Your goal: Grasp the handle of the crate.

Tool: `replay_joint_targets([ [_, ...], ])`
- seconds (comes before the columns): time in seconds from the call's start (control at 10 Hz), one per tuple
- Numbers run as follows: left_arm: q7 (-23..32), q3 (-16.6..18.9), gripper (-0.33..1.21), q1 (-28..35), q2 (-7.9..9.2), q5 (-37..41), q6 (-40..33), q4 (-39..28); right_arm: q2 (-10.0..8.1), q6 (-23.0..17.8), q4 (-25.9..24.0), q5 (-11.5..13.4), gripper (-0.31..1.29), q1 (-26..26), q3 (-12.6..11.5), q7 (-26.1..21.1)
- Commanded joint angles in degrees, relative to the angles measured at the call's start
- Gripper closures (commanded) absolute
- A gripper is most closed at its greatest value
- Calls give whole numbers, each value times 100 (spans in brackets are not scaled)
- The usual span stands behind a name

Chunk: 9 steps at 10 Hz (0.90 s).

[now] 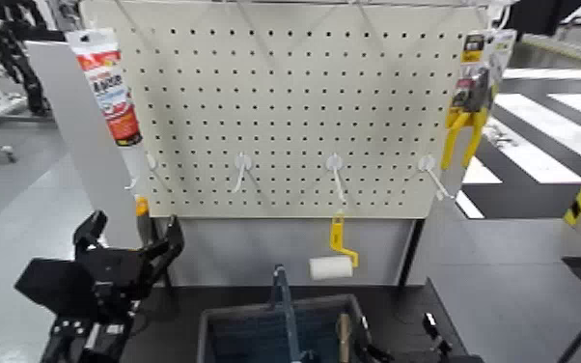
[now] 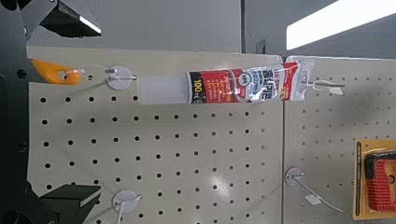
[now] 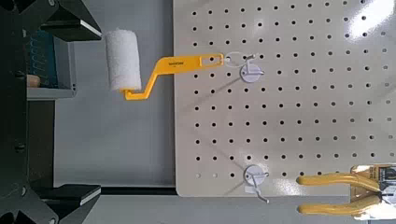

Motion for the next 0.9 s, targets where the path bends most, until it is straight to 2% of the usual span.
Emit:
replay_joint_targets([
  [0.1,0,0,11,0,5,23,0,0,0,1,3,-20,14,-8,8,9],
  [0.4,-9,-9,11,35,-4,137,9,-18,0,18,3,-47,14,-8,8,9],
  [0.7,-97,-281,11,132,32,761,237,-35,-9,53,3,-56,14,-8,16,26],
  [0.9,-308,-308,11,255,32,1324,580,-88,-18,89,-6,-64,14,-17,16,35],
])
